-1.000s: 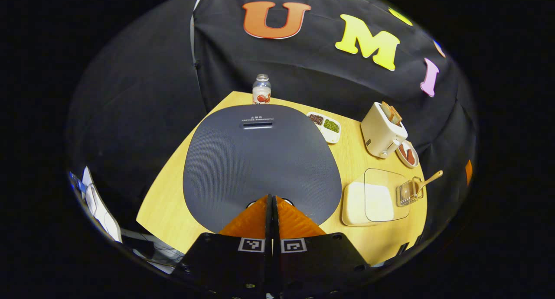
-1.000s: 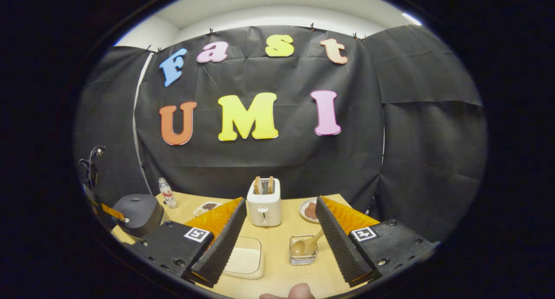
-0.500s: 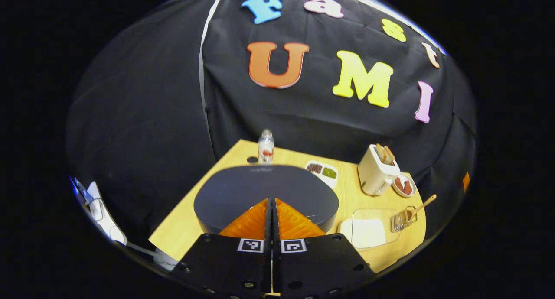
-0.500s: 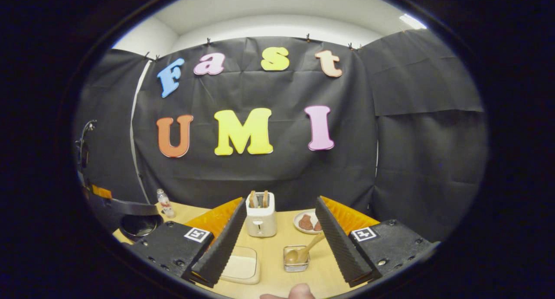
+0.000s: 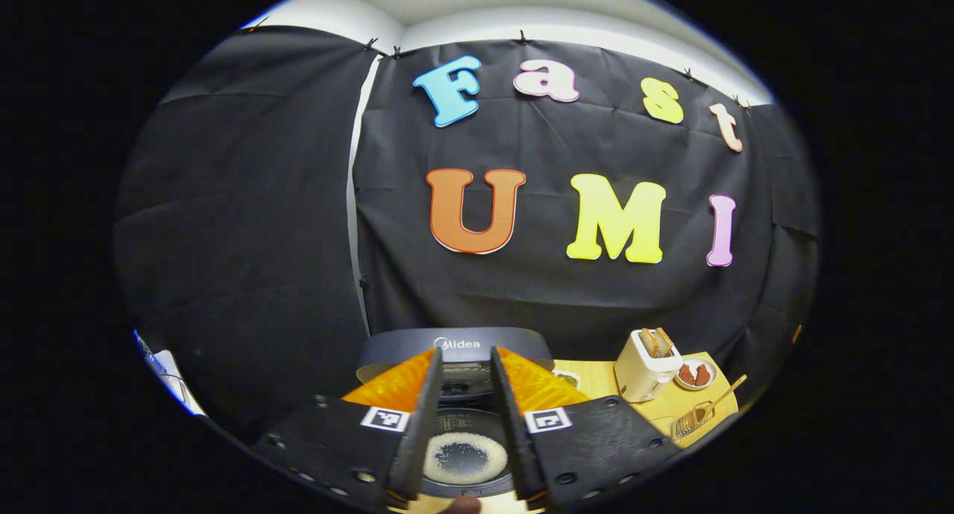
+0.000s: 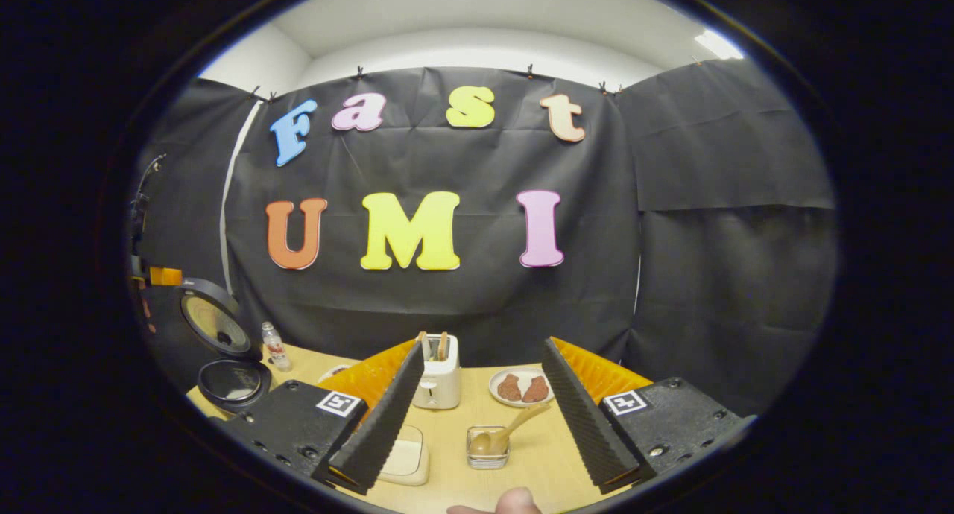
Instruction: Close the left gripper, press the button to open the rice cooker; take a wooden spoon from the chopstick holder with the right hand, scoop a spoonful of rice and pour it into the rice cooker, then put the wooden spoon back into the chopstick holder.
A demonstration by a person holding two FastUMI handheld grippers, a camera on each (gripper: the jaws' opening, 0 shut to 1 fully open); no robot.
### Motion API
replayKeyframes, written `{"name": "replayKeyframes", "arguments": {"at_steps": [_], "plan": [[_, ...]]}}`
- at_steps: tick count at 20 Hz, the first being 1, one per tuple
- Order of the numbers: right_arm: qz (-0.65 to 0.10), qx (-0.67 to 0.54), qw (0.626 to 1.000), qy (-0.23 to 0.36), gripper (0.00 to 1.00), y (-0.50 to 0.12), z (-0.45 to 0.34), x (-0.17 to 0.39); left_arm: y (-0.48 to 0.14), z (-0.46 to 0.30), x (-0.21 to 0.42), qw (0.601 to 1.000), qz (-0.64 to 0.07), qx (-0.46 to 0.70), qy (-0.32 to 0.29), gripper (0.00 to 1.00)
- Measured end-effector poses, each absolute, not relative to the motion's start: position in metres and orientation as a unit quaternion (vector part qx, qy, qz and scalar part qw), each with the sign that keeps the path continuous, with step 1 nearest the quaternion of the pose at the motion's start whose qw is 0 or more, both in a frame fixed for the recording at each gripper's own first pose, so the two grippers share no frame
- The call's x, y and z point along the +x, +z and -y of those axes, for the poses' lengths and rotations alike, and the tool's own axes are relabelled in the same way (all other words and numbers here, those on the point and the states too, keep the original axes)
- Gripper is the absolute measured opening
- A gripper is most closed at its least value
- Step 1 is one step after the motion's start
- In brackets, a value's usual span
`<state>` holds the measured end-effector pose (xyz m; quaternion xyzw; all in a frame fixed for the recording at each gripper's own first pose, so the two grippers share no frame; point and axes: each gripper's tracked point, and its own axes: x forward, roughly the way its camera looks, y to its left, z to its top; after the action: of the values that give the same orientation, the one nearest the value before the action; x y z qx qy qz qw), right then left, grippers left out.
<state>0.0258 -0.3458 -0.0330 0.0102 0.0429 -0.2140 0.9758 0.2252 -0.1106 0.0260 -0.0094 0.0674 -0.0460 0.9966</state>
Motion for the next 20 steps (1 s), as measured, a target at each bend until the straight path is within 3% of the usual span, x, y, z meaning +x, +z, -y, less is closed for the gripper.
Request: {"name": "replayKeyframes", "arguments": {"at_steps": [3,11,15,20], "plan": [[-0.052,0.011,0.975,-0.217,1.0,-0.041,0.35,0.021,0.033,0.116,0.207,0.998,-0.05,-0.001,-0.048,0.97],[-0.11,0.045,0.969,-0.217,1.0,-0.097,0.37,0.019,0.043,0.174,0.16,0.996,-0.034,-0.003,-0.078,0.95],[-0.142,0.064,0.965,-0.211,0.99,-0.135,0.39,0.033,0.045,0.201,0.16,0.995,-0.027,-0.019,-0.096,0.95],[-0.196,0.103,0.957,-0.189,1.0,-0.195,0.416,0.066,0.035,0.21,0.175,0.996,-0.045,-0.013,-0.074,0.95]]}}
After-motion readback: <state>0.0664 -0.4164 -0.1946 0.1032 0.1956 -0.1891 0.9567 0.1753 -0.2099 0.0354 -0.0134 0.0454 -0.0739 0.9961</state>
